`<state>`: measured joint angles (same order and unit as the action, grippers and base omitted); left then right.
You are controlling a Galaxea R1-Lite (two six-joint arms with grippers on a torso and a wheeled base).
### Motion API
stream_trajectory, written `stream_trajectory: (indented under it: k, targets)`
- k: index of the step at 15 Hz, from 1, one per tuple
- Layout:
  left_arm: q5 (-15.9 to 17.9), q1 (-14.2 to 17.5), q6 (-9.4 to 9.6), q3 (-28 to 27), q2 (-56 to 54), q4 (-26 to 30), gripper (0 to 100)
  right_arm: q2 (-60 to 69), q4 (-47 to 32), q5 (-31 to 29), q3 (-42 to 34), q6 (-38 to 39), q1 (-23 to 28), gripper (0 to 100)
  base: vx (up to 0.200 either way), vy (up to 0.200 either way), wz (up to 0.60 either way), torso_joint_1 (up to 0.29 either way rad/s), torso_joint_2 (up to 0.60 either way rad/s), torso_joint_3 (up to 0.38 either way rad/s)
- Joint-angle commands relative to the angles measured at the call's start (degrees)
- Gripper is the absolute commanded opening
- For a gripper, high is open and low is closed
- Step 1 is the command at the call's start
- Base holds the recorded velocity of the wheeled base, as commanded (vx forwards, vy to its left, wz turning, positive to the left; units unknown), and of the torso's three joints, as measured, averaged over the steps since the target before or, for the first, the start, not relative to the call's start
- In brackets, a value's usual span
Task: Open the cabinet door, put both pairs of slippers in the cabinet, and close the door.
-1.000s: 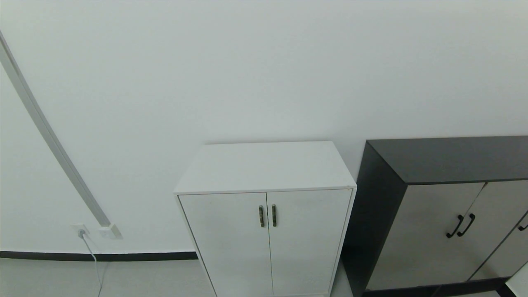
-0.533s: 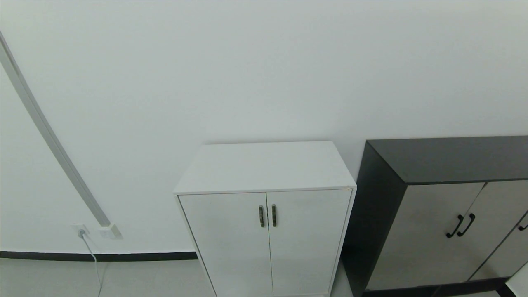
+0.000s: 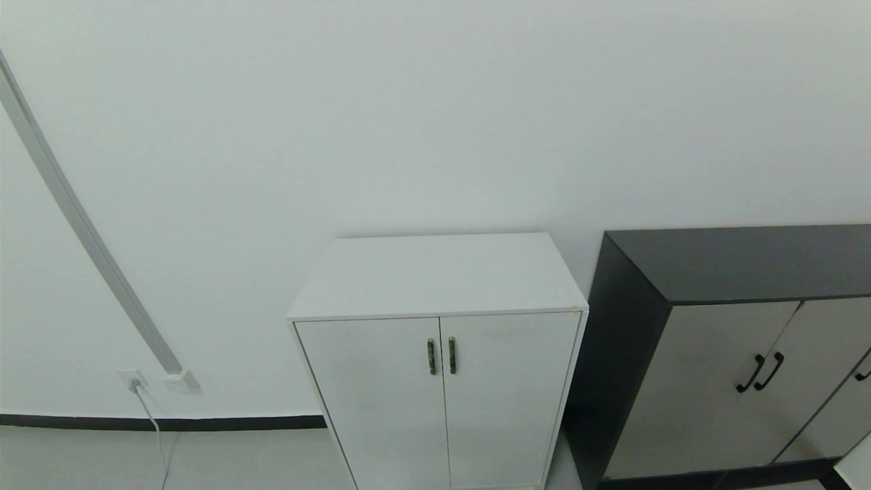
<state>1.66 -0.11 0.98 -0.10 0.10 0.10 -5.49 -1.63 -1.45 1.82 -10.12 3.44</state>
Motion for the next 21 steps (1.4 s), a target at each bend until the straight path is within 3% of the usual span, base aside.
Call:
stream_trajectory:
  k: [1,3,8,10,18,21]
  targets:
    - [0.0,0.0,-0.01,0.0,0.0,0.0,0,0.6,-0.1,0.1,0.0,0.0,-0.3,0,0.000,0.000,0.00,0.000,0.00,0.000]
    - [0.0,0.0,-0.01,0.0,0.0,0.0,0,2.5,-0.1,0.8,0.1,0.1,-5.0,0,0.000,0.000,0.00,0.000,0.00,0.000]
    - [0.0,0.0,-0.01,0.0,0.0,0.0,0,1.7,-0.4,1.6,0.2,3.1,-5.0,0,0.000,0.000,0.00,0.000,0.00,0.000]
    - [0.0,0.0,-0.01,0.0,0.0,0.0,0,3.6,-0.1,1.5,0.1,2.9,-2.5,0,0.000,0.000,0.00,0.000,0.00,0.000]
    - [0.0,0.0,-0.01,0.0,0.0,0.0,0,5.3,0.8,1.8,-0.1,4.6,-3.5,0,0.000,0.000,0.00,0.000,0.00,0.000]
    - [0.0,0.0,-0.01,0.0,0.0,0.0,0,5.3,1.7,11.8,-0.8,4.2,-3.5,0,0.000,0.000,0.00,0.000,0.00,0.000]
